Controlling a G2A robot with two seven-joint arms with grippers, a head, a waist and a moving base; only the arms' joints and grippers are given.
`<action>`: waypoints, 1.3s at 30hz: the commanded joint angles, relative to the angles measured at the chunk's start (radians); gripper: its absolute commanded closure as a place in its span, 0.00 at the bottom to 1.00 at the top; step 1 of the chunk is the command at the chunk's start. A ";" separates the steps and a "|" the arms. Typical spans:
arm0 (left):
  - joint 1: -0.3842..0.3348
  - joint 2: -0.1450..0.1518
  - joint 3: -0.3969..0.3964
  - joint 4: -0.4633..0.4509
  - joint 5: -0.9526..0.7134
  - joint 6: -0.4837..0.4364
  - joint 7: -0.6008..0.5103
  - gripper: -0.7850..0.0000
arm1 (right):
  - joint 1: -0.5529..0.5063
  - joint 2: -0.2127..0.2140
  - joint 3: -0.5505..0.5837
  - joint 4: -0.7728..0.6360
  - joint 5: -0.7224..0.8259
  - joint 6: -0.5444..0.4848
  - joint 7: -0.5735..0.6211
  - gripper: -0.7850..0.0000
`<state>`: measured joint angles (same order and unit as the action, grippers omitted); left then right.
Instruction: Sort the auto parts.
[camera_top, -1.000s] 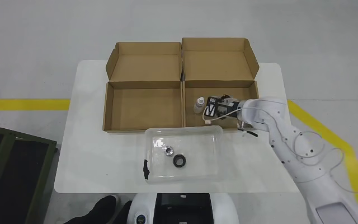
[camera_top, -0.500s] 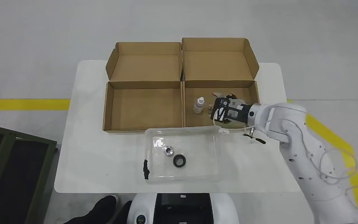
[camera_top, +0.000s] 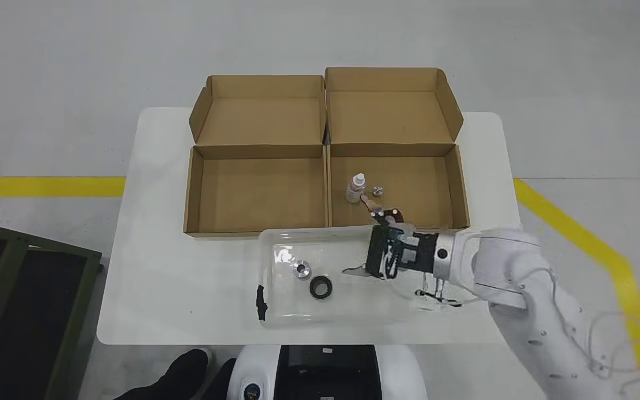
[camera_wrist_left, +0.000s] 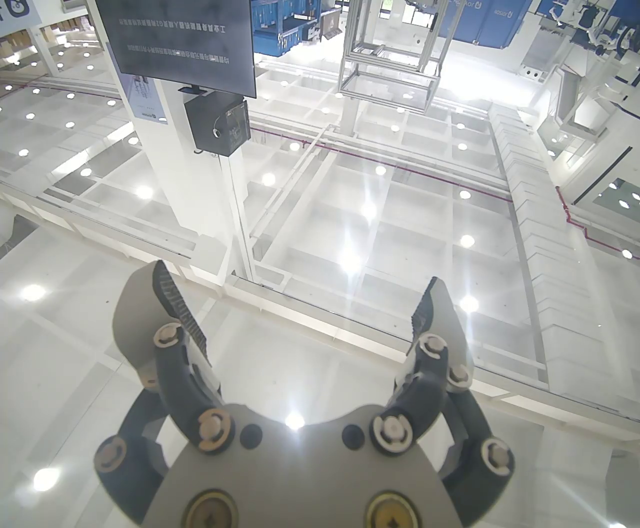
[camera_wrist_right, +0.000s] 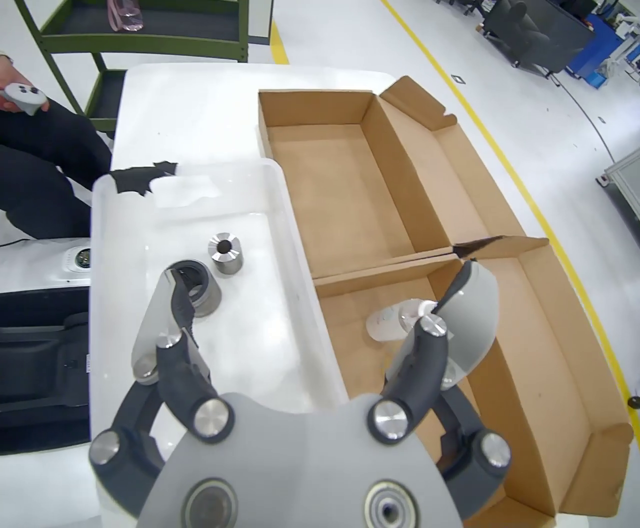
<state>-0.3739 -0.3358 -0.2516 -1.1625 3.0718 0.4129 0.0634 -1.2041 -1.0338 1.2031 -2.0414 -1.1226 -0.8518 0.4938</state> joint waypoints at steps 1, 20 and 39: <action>0.000 0.000 0.000 0.000 0.000 0.000 0.000 0.00 | -0.016 0.001 -0.012 -0.017 0.013 0.004 0.011 0.00; 0.000 0.000 0.000 0.000 0.000 0.000 0.000 0.00 | -0.032 -0.006 -0.184 0.020 -0.150 0.029 0.050 0.00; 0.000 0.000 0.000 0.000 0.000 0.000 0.000 0.00 | 0.060 -0.038 -0.331 0.178 -0.241 0.068 -0.007 0.00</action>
<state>-0.3739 -0.3358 -0.2516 -1.1625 3.0718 0.4129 0.0634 -1.1468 -1.0710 0.8781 -1.8701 -1.3628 -0.7844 0.4863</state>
